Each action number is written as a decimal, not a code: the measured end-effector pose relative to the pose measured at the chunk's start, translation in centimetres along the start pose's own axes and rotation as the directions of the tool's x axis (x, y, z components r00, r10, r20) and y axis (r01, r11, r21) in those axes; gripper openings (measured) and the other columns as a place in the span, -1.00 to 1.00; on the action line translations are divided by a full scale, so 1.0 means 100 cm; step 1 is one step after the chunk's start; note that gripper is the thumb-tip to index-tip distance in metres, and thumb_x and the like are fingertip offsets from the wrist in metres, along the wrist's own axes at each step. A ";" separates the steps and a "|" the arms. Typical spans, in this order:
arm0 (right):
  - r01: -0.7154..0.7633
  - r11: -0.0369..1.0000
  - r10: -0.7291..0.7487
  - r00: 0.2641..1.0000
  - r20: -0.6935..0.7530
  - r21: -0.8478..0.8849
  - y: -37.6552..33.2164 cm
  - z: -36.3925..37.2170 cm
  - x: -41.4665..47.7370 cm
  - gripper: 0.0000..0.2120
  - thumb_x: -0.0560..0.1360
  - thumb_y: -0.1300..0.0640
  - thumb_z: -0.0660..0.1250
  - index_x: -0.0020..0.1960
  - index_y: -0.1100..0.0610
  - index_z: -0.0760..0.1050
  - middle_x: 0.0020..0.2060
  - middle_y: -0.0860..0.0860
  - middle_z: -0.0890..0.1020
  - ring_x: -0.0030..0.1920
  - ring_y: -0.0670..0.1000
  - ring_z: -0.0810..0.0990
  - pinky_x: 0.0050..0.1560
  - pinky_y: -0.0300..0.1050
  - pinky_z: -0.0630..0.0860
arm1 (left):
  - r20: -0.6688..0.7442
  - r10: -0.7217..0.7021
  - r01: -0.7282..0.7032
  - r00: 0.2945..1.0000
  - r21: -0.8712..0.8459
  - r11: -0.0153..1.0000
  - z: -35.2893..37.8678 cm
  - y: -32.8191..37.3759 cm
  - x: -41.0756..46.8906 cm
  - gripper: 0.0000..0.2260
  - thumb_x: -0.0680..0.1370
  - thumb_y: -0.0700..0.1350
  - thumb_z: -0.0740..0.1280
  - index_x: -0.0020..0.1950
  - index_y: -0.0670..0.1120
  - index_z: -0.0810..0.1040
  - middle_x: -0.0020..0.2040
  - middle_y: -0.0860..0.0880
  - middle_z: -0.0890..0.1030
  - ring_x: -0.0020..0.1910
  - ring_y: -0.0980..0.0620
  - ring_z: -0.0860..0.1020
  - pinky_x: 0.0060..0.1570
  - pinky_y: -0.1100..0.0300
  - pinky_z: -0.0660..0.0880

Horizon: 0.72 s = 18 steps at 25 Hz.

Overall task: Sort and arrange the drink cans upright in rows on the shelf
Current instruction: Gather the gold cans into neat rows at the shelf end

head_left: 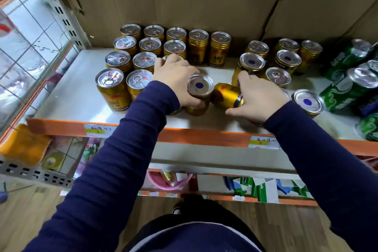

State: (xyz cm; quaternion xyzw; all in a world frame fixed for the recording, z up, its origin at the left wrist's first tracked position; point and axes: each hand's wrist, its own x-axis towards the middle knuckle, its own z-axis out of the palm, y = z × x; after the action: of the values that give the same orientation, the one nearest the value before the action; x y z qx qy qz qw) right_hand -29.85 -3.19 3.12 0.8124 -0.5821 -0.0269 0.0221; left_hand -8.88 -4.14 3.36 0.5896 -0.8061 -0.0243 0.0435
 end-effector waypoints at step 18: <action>0.016 0.894 -0.033 0.999 0.030 0.447 0.032 -0.002 0.019 -0.31 0.26 0.04 0.55 0.31 0.07 0.35 0.14 0.02 0.53 0.10 0.00 0.48 0.06 -0.20 0.34 | -0.092 0.110 -0.142 0.990 -0.528 0.838 -0.028 0.007 0.016 -0.33 0.23 0.07 0.43 0.32 -0.04 0.39 0.16 -0.03 0.52 0.06 0.04 0.50 0.07 0.19 0.46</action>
State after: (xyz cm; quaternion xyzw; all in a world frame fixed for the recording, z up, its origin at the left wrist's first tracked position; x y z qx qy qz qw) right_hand -32.26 -5.97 3.54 0.8024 -0.5628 0.0923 -0.1758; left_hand -9.75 -5.39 6.28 0.5006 -0.8030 -0.2269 0.2303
